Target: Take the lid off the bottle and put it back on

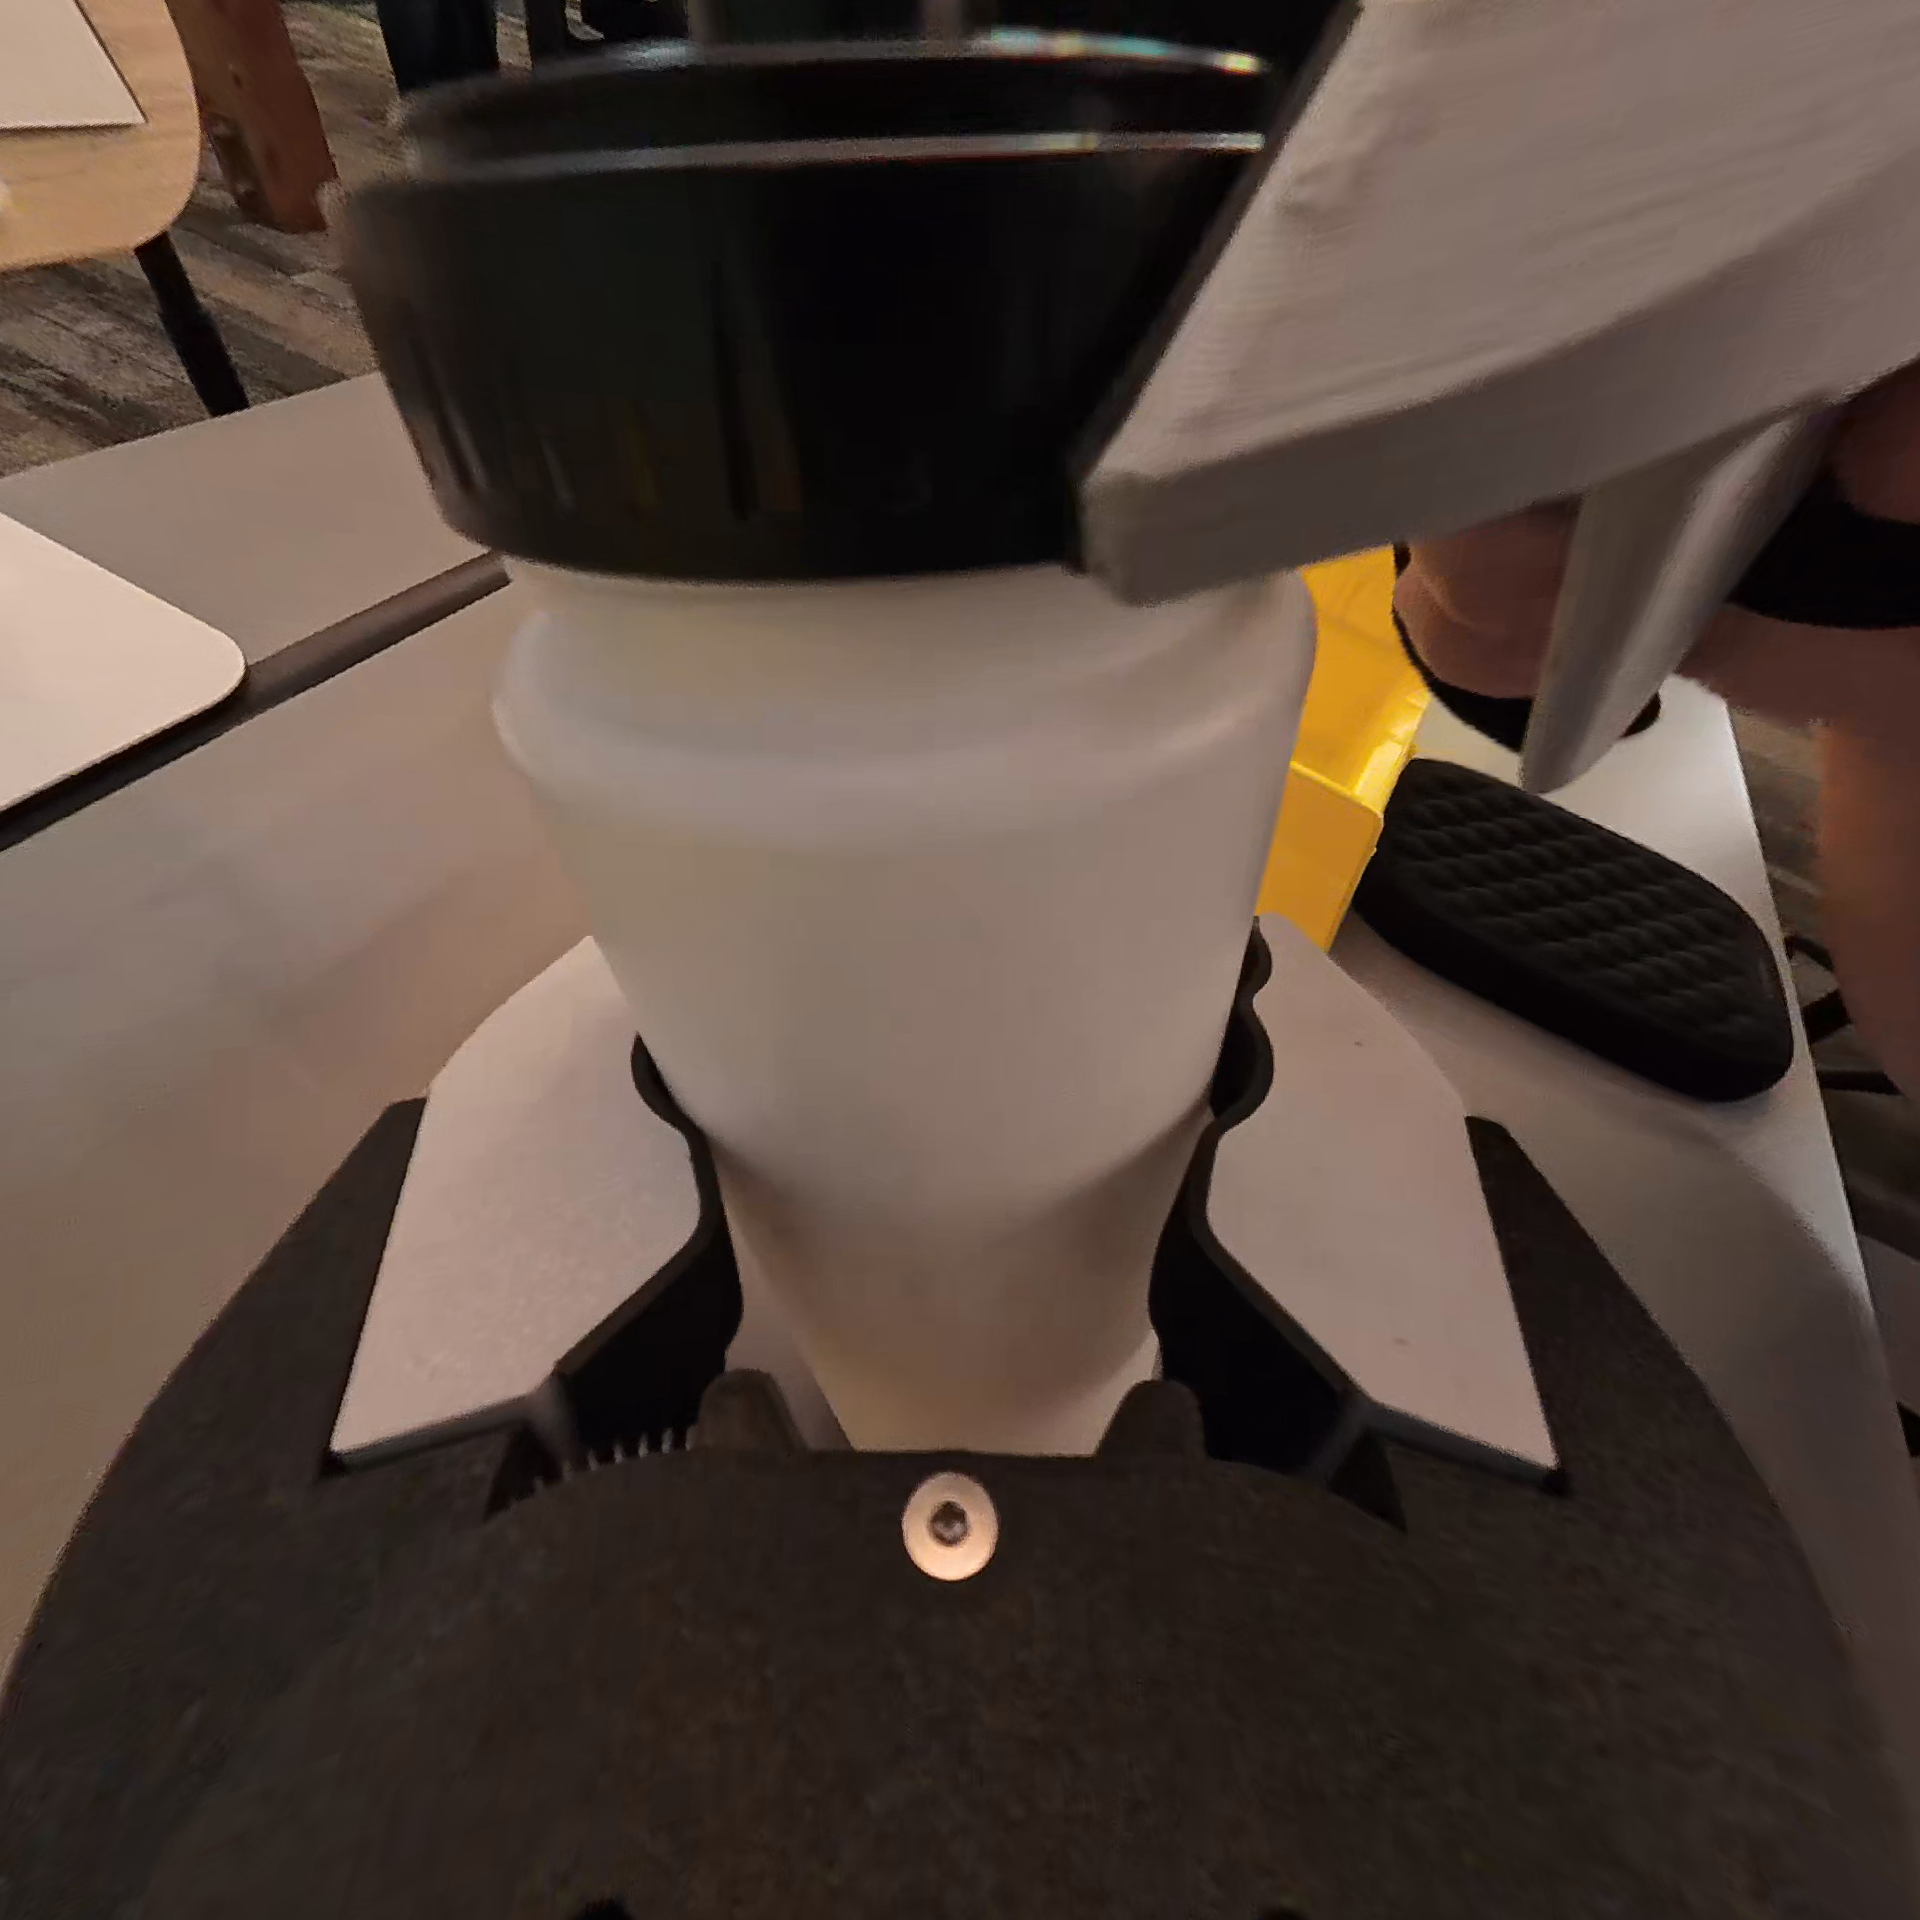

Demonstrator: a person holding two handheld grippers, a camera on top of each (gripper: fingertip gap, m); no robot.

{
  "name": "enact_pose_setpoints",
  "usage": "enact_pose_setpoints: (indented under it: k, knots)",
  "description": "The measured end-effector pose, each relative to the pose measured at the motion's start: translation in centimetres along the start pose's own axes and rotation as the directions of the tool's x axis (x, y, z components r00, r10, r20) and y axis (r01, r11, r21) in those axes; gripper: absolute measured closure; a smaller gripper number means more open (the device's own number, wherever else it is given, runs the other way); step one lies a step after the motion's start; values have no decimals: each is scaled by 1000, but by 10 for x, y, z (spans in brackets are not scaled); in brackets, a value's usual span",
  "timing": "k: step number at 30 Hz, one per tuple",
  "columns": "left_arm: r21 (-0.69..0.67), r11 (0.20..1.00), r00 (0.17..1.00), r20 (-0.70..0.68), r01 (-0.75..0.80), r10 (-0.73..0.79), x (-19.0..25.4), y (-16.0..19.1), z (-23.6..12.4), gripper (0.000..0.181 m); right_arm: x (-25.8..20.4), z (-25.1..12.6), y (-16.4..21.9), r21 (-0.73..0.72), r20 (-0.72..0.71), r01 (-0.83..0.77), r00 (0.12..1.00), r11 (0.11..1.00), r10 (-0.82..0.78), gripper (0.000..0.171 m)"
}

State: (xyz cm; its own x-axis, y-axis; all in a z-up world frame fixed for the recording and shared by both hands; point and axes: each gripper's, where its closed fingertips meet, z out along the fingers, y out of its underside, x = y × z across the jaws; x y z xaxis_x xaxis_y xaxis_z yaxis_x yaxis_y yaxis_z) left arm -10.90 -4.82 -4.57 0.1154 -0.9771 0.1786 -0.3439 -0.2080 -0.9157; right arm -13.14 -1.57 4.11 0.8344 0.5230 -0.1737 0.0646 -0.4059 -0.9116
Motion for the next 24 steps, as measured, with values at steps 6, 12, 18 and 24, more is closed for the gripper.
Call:
enact_pose_setpoints:
  k: [6,12,18,24]
  knots:
    - [-2,994,990,-91,-107,107,12,1,2,81,-4,-13,7,-82,220,74,974,994,-54,100]
    - [-1,966,940,-228,-260,253,35,7,1,80,-20,-36,21,-45,512,311,823,949,-245,100]
    - [-3,983,966,-185,-182,178,30,4,4,80,-15,-33,19,-32,504,244,841,969,-196,100]
    - [-47,994,995,-32,-95,94,16,3,5,80,-10,-20,14,-49,221,-17,975,999,28,100]
